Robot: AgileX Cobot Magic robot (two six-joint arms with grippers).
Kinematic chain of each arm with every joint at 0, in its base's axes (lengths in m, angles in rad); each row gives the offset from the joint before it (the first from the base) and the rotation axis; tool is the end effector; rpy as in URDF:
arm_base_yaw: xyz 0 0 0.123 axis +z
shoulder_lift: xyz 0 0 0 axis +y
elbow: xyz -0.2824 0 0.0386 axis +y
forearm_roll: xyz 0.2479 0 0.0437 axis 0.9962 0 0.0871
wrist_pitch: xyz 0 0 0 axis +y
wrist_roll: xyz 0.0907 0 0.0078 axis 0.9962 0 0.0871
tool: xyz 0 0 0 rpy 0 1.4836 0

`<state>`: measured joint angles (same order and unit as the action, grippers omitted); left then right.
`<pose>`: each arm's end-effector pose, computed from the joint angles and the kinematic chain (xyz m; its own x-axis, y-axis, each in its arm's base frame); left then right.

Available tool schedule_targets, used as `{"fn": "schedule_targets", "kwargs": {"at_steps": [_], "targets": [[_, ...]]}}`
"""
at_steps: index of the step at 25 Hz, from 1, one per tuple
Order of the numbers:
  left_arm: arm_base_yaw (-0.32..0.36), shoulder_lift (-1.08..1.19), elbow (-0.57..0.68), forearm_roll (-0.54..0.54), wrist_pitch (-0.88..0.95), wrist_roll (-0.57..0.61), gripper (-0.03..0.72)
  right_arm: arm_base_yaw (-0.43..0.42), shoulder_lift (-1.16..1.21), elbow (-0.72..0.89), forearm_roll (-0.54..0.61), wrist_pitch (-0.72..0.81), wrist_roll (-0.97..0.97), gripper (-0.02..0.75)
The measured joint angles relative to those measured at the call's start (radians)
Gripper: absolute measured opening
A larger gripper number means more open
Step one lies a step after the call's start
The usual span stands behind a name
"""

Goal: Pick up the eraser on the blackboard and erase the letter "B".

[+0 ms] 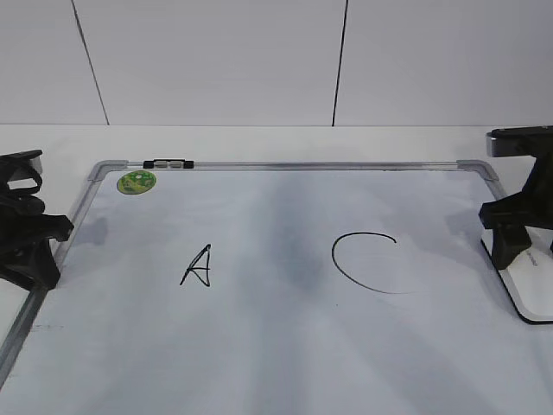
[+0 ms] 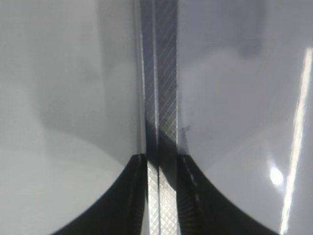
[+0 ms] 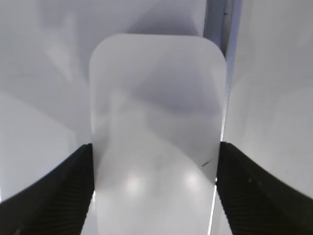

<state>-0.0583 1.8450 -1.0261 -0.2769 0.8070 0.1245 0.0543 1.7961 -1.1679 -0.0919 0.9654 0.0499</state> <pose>0.3177 -0.0366 0.1441 -0.9992 -0.0100 -0.0376 -0.0022 0.9797 -0.2003 0.3327 0.0112 0.1887 -0.9962 -0.0566 -0.0661 -0.0516 0.9958 -0.0755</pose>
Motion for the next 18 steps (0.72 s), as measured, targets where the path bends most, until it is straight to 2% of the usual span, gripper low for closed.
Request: {"fn": "schedule_targets", "kwargs": {"at_steps": [6,9,11,15,16,18], "targets": [[0.0,0.0,0.0,0.0,0.0,0.0,0.147,0.0,0.0,0.0,0.0,0.002,0.0,0.597],[0.0,0.0,0.0,0.002,0.0,0.002,0.175,0.0,0.0,0.0,0.0,0.002,0.0,0.597],[0.0,0.0,0.0,0.013,-0.002,0.003,0.253,0.0,0.0,0.0,0.0,0.002,0.0,0.596],[0.002,0.0,0.0,0.051,-0.01,0.006,0.497,0.0,0.0,0.0,0.0,0.004,0.0,0.596],[0.006,0.0,0.0,0.056,-0.012,0.006,0.54,0.0,0.0,0.0,0.0,0.004,0.0,0.596],[0.006,0.0,0.0,0.06,-0.012,0.006,0.579,0.0,0.0,0.0,0.0,0.004,0.0,0.596]]}}
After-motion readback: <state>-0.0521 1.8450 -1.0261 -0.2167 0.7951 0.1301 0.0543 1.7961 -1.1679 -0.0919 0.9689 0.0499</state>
